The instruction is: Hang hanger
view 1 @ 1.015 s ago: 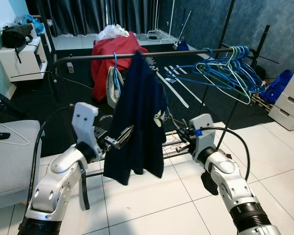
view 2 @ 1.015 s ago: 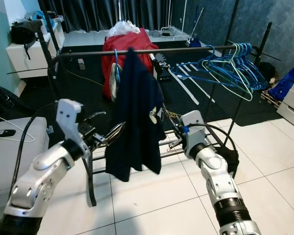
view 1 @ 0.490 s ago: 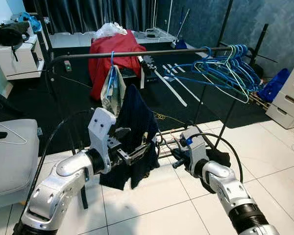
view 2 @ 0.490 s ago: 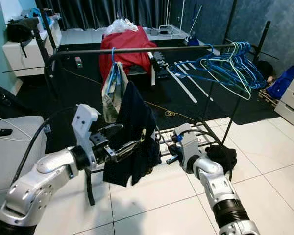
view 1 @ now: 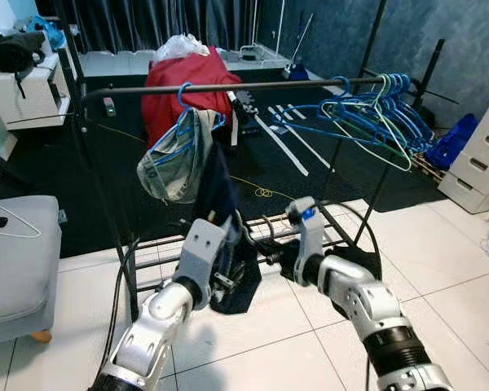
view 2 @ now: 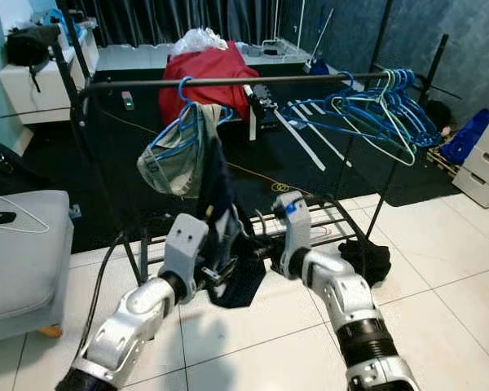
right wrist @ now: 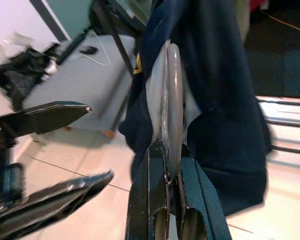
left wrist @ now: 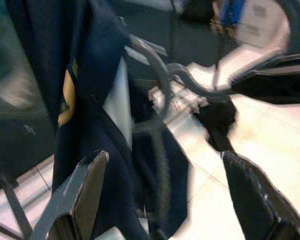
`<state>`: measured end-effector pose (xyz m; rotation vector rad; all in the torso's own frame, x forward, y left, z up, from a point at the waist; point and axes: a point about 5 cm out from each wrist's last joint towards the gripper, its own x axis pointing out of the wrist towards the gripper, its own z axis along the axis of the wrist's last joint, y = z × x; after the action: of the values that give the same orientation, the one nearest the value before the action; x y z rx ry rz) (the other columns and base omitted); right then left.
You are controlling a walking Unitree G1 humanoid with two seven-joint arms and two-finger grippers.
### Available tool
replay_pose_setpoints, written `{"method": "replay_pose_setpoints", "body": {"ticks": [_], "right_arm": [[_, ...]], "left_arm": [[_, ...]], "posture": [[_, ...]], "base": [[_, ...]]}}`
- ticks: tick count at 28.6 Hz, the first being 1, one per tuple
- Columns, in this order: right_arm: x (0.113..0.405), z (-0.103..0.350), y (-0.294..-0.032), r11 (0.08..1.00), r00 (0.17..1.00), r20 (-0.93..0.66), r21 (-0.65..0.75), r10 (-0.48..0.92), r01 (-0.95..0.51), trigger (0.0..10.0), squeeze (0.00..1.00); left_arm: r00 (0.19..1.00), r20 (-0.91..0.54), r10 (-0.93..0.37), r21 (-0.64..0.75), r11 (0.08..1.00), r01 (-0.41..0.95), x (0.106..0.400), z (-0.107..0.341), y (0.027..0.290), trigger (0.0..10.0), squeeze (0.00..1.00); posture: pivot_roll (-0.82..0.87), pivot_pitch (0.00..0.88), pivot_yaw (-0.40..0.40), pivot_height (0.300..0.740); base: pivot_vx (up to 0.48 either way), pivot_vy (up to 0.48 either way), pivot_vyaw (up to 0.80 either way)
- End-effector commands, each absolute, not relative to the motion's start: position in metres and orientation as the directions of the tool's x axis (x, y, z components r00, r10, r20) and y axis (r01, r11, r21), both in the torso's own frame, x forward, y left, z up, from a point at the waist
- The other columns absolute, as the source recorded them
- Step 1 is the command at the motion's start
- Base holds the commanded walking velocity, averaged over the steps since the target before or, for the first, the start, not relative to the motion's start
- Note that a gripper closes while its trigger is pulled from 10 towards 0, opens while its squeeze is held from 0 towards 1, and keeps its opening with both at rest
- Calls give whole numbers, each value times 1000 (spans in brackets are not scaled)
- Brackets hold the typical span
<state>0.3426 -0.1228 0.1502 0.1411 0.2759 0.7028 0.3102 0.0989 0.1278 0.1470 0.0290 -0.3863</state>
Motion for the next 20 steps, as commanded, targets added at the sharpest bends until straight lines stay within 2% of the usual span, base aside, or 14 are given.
{"method": "replay_pose_setpoints", "body": {"ticks": [1, 6, 7, 10, 12, 20], "right_arm": [[343, 164, -119, 720, 707, -150, 232, 691, -654, 10000, 0], [339, 170, -117, 678, 665, -143, 222, 733, -700, 10000, 0], [334, 169, -126, 652, 628, -180, 157, 757, -742, 10000, 0], [334, 169, -126, 652, 628, -180, 157, 757, -742, 10000, 0], [330, 167, -142, 636, 611, -225, 57, 759, -770, 10000, 0], [328, 177, -167, 614, 619, -210, -98, 757, -783, 10000, 0]], "left_arm": [[935, -53, -350, 181, 918, 354, 311, 119, 108, 10000, 0], [948, -42, -316, 224, 922, 317, 311, 112, 119, 10000, 0], [970, -9, -242, 260, 936, 236, 311, 115, 143, 10000, 0], [970, -9, -242, 260, 936, 236, 311, 115, 143, 10000, 0], [981, 28, -193, 259, 949, 179, 307, 120, 168, 10000, 0], [966, 68, -250, 266, 938, 224, 294, 118, 186, 10000, 0]], "posture": [[-120, 82, -69, 740], [-124, 84, -69, 740], [-120, 85, -67, 740], [-120, 85, -67, 740], [-116, 87, -69, 740], [-118, 93, -68, 740]], "base": [[0, 0, 0], [0, 0, 0], [0, 0, 0], [0, 0, 0], [0, 0, 0], [0, 0, 0]]}}
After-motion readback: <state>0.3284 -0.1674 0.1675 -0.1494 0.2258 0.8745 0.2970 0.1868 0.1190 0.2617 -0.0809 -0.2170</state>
